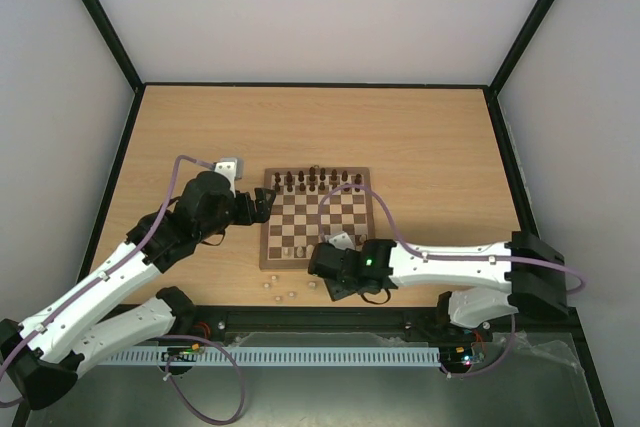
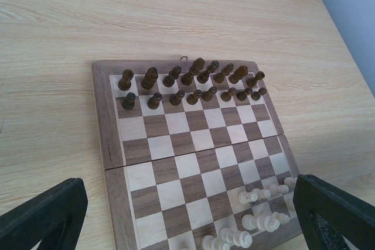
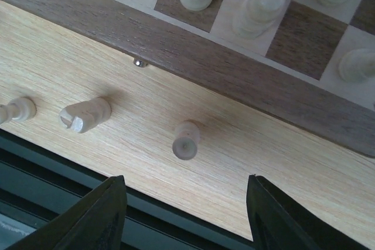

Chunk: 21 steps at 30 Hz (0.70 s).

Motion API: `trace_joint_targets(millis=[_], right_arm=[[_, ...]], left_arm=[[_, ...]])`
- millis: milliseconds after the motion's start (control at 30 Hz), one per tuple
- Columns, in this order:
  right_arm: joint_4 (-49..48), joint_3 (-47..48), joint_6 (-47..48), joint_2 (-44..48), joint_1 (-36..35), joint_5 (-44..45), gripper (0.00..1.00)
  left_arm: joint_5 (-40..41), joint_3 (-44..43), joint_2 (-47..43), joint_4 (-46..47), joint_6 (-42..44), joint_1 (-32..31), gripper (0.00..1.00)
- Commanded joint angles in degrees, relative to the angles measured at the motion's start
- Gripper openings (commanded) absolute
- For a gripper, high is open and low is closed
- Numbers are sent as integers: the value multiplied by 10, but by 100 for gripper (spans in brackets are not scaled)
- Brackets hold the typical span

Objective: Set up the chess pieces on the board
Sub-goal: Pick up the chess piece at the center of the board.

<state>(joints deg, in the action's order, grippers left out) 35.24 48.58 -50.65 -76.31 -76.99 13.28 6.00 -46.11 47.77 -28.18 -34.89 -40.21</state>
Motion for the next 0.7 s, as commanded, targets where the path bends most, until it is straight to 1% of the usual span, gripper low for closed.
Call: trace_joint_targets(millis=[0,67,267,433,667], right_arm=[[2,21,-11,-31,-6,17,54],[4,27,-13,-46,-5,22,48],[-8,26,-7,-73,9,17,38],[-23,14,4,-78,27,2,34],[-41,-2,14,-84,39,-16,33]], left_arm=[[-2,7,-5,-10,7,3,99],[-1,7,-7,-11,6,3,99],[1,9,-13,-13,3,3,99],[2,10,-13,-12,3,3,99],[3,10,-11,-11,3,3,99]])
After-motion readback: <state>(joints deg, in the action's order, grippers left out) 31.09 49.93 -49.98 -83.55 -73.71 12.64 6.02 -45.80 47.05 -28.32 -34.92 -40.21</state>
